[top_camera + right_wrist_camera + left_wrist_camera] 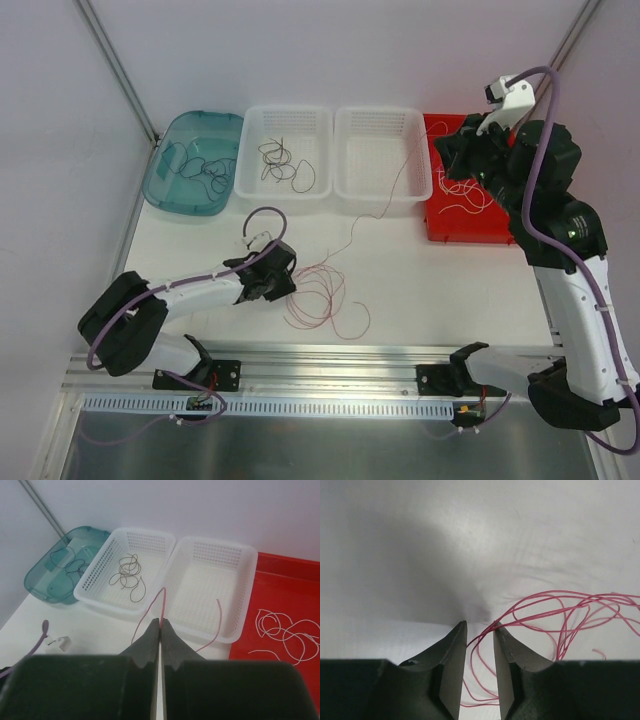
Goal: Untangle the cables
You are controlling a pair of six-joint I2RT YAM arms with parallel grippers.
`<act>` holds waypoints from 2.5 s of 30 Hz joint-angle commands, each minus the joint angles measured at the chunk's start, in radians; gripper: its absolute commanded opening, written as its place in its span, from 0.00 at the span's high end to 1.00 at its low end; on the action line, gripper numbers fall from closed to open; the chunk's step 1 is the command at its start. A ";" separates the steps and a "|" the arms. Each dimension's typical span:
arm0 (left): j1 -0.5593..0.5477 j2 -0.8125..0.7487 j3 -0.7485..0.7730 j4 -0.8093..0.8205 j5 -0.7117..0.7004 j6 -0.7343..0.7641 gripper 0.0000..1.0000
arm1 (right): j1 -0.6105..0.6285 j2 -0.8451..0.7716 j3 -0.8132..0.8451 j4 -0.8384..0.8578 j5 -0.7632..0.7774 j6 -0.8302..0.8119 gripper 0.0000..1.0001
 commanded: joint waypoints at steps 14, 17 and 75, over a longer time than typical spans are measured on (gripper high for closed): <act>0.419 -0.259 -0.087 -0.190 0.001 0.196 0.71 | -0.257 -0.025 0.105 -0.011 0.024 0.012 0.99; 0.474 -0.297 -0.093 -0.208 -0.001 0.225 0.70 | -0.327 -0.048 0.116 -0.031 0.026 0.026 0.99; 0.775 -0.603 0.027 -0.263 0.207 0.801 0.04 | -0.165 -0.037 -0.993 0.161 -0.048 0.228 0.94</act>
